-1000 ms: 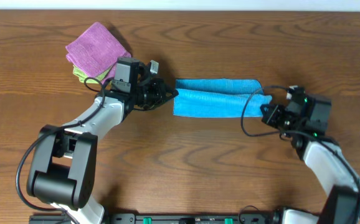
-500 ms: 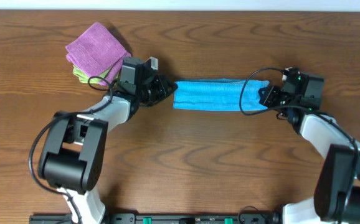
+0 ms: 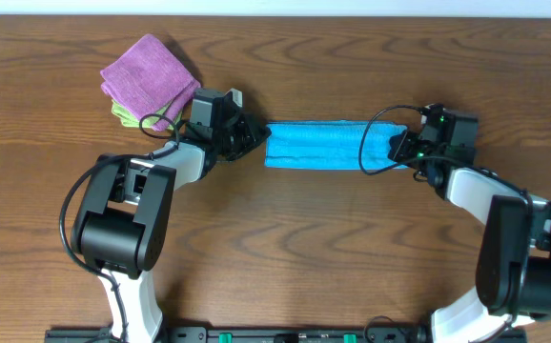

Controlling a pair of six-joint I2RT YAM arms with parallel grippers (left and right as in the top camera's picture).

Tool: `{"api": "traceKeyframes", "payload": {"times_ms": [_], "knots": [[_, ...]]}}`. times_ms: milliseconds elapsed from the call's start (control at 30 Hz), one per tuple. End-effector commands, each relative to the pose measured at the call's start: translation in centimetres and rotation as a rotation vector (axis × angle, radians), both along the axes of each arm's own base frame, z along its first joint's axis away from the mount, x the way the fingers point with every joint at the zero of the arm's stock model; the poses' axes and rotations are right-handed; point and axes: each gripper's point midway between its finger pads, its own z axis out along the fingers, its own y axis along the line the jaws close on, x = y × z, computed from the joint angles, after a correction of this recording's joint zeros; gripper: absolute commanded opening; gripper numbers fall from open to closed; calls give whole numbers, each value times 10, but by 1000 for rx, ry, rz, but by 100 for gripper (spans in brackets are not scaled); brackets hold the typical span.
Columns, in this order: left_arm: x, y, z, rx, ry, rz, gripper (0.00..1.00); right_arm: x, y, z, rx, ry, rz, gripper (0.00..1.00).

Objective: Fold the cloth
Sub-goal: 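Fold the near edge of the cloth away over the far half with both grippers, then press the folded strip down with both grippers holding its ends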

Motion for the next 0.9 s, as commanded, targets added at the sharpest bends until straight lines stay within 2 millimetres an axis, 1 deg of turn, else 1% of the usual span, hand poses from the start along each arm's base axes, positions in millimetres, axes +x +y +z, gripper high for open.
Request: {"api": "traceKeyframes", "payload": {"times_ms": [0, 67, 100, 133, 167, 233, 267, 300, 333, 400, 467, 567, 667, 700, 767, 800, 867], "knots": [[12, 6, -1, 25, -18, 37, 6, 7, -3, -1, -44, -8, -7, 2], [12, 6, -1, 26, -16, 36, 7, 7, -4, -1, -45, -8, -8, 3], [12, 7, -1, 27, -16, 36, 10, 7, -4, -1, -45, -8, -8, 9], [12, 7, -1, 30, -21, 32, 19, 7, -4, -1, -45, -8, -8, 14], [12, 7, -1, 32, -22, 34, 24, 7, -3, -1, -44, -8, -7, 20], [13, 8, -1, 32, -24, 35, 31, 7, -3, 0, -44, -9, -7, 36], [14, 9, -1, 32, -25, 38, 36, 8, -2, 1, -39, -12, -2, 41], [14, 11, -1, 29, -24, 38, 43, 9, 0, 3, -26, -18, 9, 49], [14, 12, 0, 25, -24, 39, 45, 10, 2, 6, -18, -25, 16, 55], [16, 13, 6, 0, -38, 25, 54, 13, 6, 15, 4, -45, 34, 62], [19, 15, 15, -33, -57, 11, 56, 16, 9, 26, 19, -65, 40, 68], [24, 21, 31, -68, -82, 2, 56, 16, 9, 43, 31, -83, 30, 75], [30, 22, 58, -115, -129, -24, 57, 11, 10, 65, 28, -109, 30, 81], [30, 18, 69, -136, -148, -46, 55, 9, 10, 72, 27, -117, 30, 84], [31, 9, 89, -190, -180, -92, 34, 5, 10, 87, 25, -135, 31, 87], [31, 4, 96, -213, -187, -108, 21, 2, 10, 96, 24, -145, 31, 88], [30, -6, 105, -236, -185, -124, 6, -4, 11, 110, 22, -162, 30, 93]]}}
